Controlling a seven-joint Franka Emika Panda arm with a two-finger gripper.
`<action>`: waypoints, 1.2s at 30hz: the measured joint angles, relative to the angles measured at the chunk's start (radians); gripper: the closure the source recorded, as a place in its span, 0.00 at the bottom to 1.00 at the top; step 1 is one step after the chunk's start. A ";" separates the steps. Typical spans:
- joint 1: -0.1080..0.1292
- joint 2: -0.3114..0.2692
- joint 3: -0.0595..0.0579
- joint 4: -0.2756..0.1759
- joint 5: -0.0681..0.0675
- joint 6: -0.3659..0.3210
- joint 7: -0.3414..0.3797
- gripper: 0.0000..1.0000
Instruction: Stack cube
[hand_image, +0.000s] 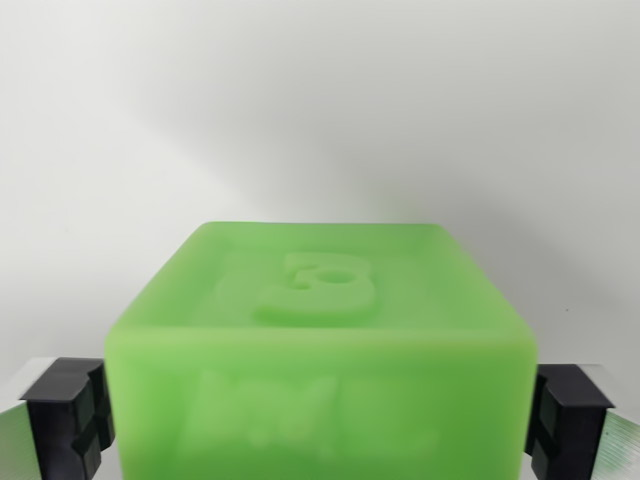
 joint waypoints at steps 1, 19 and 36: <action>0.000 0.000 0.000 0.000 0.000 0.000 0.000 1.00; 0.000 0.000 0.000 0.000 0.000 0.000 0.000 1.00; -0.001 -0.014 0.001 -0.003 0.000 -0.009 0.000 1.00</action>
